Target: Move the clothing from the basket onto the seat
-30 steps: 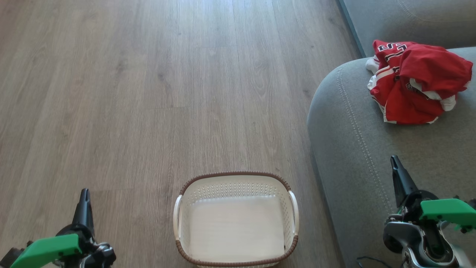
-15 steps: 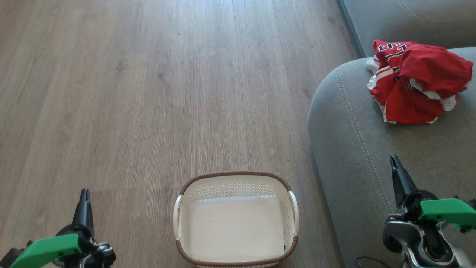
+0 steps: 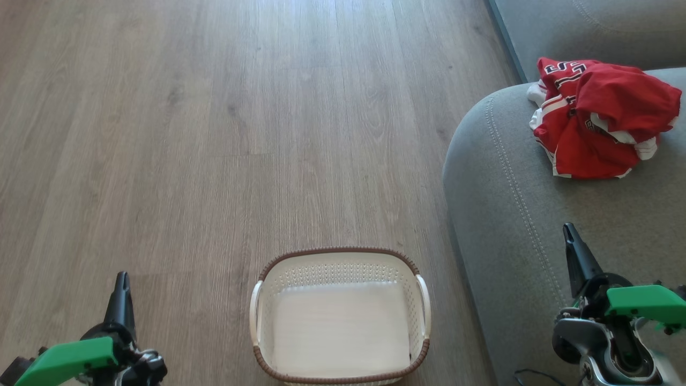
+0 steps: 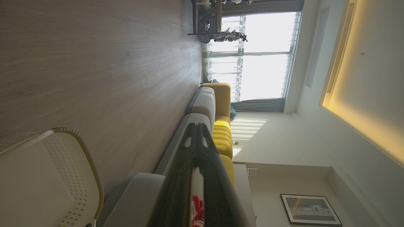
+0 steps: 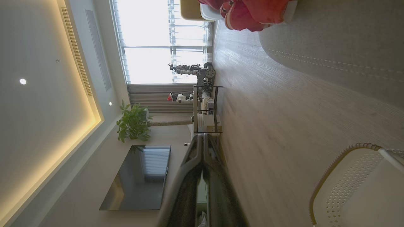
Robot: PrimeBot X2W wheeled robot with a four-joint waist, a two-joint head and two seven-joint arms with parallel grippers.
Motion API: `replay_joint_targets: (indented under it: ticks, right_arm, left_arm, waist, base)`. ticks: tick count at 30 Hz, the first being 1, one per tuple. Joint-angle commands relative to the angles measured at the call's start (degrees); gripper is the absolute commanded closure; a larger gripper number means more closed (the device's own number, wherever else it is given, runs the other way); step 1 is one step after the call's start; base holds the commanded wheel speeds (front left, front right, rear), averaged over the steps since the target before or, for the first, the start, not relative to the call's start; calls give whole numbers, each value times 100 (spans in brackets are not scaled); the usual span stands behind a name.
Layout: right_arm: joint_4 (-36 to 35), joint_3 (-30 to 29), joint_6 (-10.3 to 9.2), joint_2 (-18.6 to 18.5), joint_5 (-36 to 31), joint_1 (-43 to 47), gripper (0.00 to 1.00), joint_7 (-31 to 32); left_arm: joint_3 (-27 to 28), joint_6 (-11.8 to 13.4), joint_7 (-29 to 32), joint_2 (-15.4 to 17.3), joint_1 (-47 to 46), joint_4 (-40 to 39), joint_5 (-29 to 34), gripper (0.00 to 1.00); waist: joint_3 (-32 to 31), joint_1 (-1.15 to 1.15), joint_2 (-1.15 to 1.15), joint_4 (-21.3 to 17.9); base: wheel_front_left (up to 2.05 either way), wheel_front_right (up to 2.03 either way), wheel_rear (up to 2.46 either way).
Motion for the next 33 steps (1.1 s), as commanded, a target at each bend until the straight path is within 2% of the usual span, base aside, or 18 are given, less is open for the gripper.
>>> replay_joint_targets:
  ticks: [1, 33]
  right_arm:
    - [-229, 139, 0, -109, 53, -296, 100, -53]
    - [-276, 408, 0, -313, 289, -286, 100, -268]
  left_arm:
    - [198, -50, 39, 56, -269, -214, -5, 100]
    - [199, -49, 41, 55, -268, -216, -4, 100]
  waist:
    - [0, 0, 0, 0]
    - [1, 0, 0, 0]
  base:
    - [0, 0, 0]
    - [0, 0, 0]
